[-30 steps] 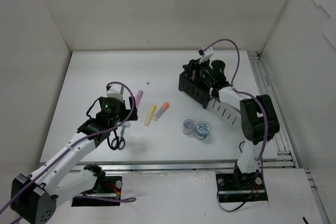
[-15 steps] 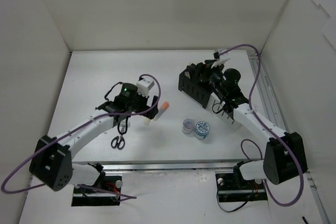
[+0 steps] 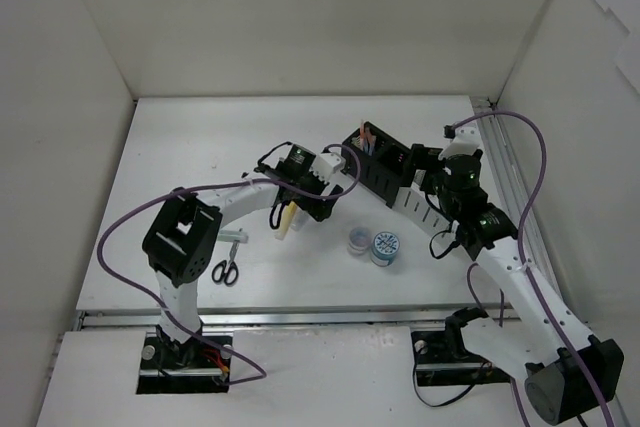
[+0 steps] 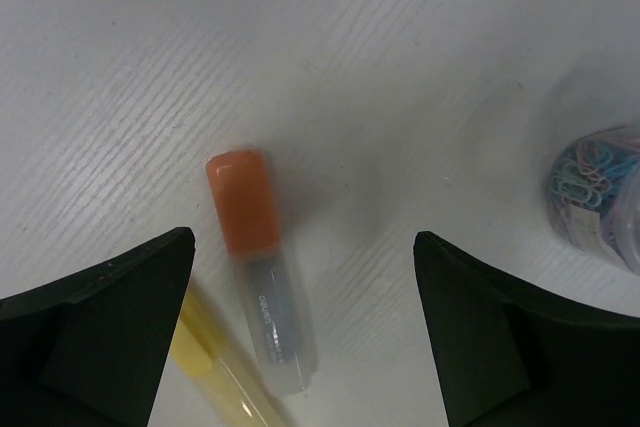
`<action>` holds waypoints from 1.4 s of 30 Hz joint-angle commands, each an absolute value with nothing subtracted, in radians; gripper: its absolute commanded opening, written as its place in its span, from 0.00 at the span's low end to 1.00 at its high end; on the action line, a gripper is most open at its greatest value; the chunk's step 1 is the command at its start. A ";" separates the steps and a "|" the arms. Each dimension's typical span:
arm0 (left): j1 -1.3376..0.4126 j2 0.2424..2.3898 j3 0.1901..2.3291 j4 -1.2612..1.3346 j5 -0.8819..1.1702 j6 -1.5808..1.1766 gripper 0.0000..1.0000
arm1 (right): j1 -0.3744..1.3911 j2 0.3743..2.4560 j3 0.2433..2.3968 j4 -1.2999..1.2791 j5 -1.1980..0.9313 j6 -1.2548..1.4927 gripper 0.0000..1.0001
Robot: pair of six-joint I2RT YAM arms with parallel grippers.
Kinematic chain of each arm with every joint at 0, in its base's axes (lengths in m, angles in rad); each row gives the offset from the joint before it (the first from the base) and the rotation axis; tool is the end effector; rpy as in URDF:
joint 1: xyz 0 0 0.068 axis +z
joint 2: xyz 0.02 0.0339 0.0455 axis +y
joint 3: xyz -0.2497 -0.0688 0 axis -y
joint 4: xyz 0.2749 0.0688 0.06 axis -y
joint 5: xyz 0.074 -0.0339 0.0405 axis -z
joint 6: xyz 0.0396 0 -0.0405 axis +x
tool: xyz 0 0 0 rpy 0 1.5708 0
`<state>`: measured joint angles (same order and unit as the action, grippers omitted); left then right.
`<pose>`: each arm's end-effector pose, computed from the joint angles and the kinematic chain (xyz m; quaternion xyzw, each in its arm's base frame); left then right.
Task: Sort the stationery into containers
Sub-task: Pick up the pen from the center of the board.
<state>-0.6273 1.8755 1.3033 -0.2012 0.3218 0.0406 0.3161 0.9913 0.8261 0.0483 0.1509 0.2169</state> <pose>0.3475 -0.2674 0.1753 0.3569 0.8390 -0.2521 0.3241 0.2648 0.0803 0.3232 0.0131 0.7466 0.1202 0.6541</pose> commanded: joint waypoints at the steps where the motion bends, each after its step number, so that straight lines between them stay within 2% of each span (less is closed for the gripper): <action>1: -0.623 1.885 1.394 -0.229 0.345 0.078 0.86 | 0.311 0.936 0.821 0.034 0.229 0.230 0.98; 7: -0.632 1.962 1.433 -0.264 0.270 0.045 0.73 | 0.305 0.913 0.804 0.014 0.224 0.229 0.98; 11: -0.632 1.945 1.385 -0.226 0.244 0.020 0.66 | 0.304 0.914 0.802 0.012 0.233 0.229 0.98; 15: -0.632 1.971 1.382 -0.219 0.213 -0.023 0.43 | 0.304 0.916 0.799 0.014 0.244 0.225 0.98; 20: -0.652 2.003 1.410 -0.238 0.176 -0.031 0.22 | 0.304 0.904 0.792 0.014 0.256 0.229 0.98; 23: -0.661 1.987 1.404 -0.229 0.166 -0.035 0.06 | 0.304 0.882 0.787 0.014 0.262 0.225 0.98; 26: -0.670 1.968 1.431 -0.232 0.176 -0.035 0.00 | 0.302 0.868 0.779 0.014 0.268 0.229 0.98; 30: -0.680 1.889 1.453 -0.197 0.192 -0.034 0.00 | 0.302 0.818 0.758 0.014 0.287 0.233 0.98; 36: -0.689 1.706 1.428 0.045 0.311 -0.026 0.00 | 0.299 0.714 0.715 0.029 0.340 0.245 0.98; 42: -0.689 1.784 1.554 0.262 0.513 -0.060 0.00 | 0.302 0.609 0.643 0.078 0.405 0.282 0.98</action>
<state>-0.6819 1.7626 1.4857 0.0650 0.3683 -0.0311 0.3073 0.6384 0.6636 -0.0204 0.3264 0.2478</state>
